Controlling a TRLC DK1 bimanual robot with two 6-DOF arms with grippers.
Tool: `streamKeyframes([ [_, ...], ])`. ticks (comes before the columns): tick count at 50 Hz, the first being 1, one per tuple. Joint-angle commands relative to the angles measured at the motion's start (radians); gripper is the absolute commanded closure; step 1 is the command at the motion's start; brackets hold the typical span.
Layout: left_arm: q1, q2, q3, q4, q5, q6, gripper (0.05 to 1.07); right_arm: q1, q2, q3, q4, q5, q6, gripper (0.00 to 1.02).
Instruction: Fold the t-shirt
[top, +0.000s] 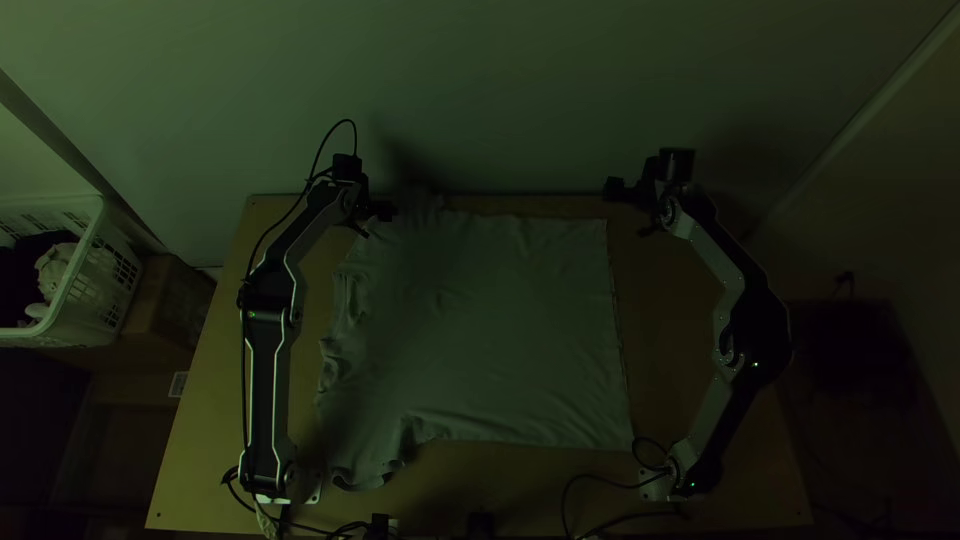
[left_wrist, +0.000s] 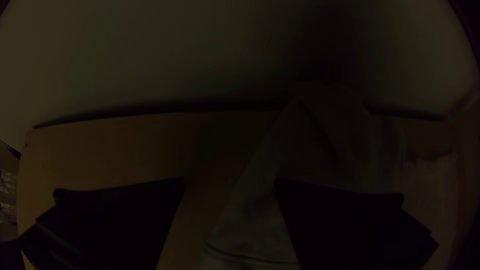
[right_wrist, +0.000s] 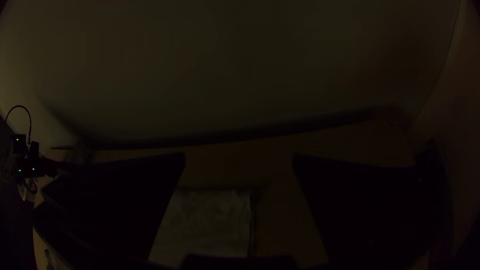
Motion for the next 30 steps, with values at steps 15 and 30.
streamKeyframes([
  [15,-0.013,0.059,0.032,-0.05,-0.002,0.061,1.05,-0.003,0.017,0.009,-0.042,0.01,0.024,0.04],
  [30,-0.004,0.02,0.034,-0.076,-0.002,0.037,1.05,-0.003,0.109,0.115,-0.192,0.03,0.058,0.04],
])
